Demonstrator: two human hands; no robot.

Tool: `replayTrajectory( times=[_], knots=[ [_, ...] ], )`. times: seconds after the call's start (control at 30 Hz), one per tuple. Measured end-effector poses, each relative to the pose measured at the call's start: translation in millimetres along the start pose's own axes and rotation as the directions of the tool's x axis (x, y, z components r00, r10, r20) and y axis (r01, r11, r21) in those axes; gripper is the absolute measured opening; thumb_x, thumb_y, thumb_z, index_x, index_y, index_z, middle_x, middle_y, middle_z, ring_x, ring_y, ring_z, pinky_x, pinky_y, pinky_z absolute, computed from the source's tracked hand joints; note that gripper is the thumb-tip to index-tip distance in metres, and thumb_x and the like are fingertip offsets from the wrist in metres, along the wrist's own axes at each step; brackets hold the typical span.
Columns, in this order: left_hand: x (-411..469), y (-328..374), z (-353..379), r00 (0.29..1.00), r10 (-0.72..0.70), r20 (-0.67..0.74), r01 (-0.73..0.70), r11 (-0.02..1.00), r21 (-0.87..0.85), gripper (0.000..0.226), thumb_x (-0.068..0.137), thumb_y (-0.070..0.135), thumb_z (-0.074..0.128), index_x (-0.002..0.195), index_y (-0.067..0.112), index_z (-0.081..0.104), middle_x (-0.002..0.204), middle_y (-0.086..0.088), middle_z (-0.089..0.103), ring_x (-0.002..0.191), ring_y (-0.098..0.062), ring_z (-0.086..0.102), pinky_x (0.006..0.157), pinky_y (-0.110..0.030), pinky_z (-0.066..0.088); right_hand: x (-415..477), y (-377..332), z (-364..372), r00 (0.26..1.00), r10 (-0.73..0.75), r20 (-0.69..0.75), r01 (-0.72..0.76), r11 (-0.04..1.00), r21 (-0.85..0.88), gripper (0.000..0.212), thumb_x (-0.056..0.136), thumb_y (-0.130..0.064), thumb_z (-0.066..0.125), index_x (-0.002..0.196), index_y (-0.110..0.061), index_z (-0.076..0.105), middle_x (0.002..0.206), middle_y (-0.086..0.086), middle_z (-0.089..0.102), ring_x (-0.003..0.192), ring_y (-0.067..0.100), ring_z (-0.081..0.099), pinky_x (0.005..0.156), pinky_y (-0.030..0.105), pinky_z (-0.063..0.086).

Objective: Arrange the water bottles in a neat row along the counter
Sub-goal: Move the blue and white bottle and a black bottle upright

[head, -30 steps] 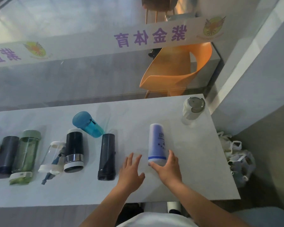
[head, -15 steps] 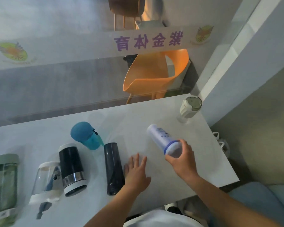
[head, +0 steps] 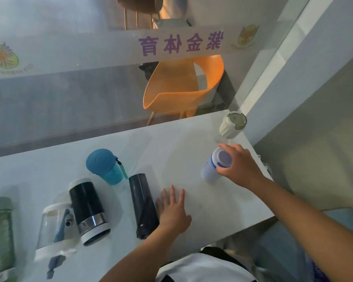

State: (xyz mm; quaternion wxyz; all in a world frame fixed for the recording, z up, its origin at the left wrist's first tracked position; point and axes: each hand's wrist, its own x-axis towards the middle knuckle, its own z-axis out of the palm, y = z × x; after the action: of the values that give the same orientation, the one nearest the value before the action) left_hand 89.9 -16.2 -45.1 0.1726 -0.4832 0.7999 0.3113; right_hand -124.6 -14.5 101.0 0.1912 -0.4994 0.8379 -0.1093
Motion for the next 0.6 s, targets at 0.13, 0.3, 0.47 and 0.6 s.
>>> replayTrajectory(
  times=[0.13, 0.3, 0.47, 0.6],
  knots=[
    [0, 1, -2, 1.000, -0.010, -0.002, 0.010, 1.000, 0.018, 0.089, 0.090, 0.044, 0.053, 0.155, 0.031, -0.008, 0.161, -0.008, -0.025, 0.145, -0.038, -0.026, 0.118, -0.058, -0.006, 0, 4, 1, 0.998, -0.047, 0.035, 0.047, 0.999, -0.002, 0.075, 0.080, -0.032, 0.069, 0.147, -0.029, 0.036, 0.144, 0.006, 0.041, 0.119, 0.033, 0.046, 0.096, 0.042, 0.045],
    [-4, 7, -19, 0.999, -0.038, 0.009, 0.038, 0.999, 0.024, 0.083, 0.091, 0.041, 0.055, 0.155, 0.031, 0.003, 0.164, -0.007, -0.011, 0.150, -0.035, -0.013, 0.120, -0.056, -0.002, -5, 2, -2, 0.985, -0.161, -0.060, 0.156, 0.985, -0.079, 0.074, 0.079, -0.043, 0.066, 0.145, -0.031, 0.036, 0.149, 0.009, 0.039, 0.133, 0.034, 0.038, 0.105, 0.051, 0.039],
    [-38, 4, -42, 0.947, -0.140, -0.291, 0.088, 0.979, -0.185, 0.067, 0.092, 0.046, 0.053, 0.150, 0.034, 0.023, 0.161, 0.000, 0.019, 0.149, -0.024, 0.011, 0.123, -0.048, 0.003, -42, -22, 16, 0.860, -0.468, -0.204, 0.497, 0.860, 0.120, 0.053, 0.083, -0.036, 0.067, 0.133, -0.024, 0.054, 0.137, 0.005, 0.055, 0.125, 0.022, 0.051, 0.104, 0.042, 0.042],
    [-78, -12, -35, 0.776, -0.427, -0.465, 0.233, 0.878, -0.418, 0.074, 0.083, 0.052, 0.063, 0.148, 0.034, 0.030, 0.155, 0.001, 0.029, 0.143, -0.022, 0.023, 0.119, -0.042, 0.017, -54, -17, 68, 0.810, -0.575, 0.116, 0.565, 0.818, 0.105, 0.061, 0.078, -0.045, 0.053, 0.136, -0.026, 0.052, 0.142, 0.009, 0.050, 0.128, 0.029, 0.049, 0.106, 0.042, 0.040]
  ],
)
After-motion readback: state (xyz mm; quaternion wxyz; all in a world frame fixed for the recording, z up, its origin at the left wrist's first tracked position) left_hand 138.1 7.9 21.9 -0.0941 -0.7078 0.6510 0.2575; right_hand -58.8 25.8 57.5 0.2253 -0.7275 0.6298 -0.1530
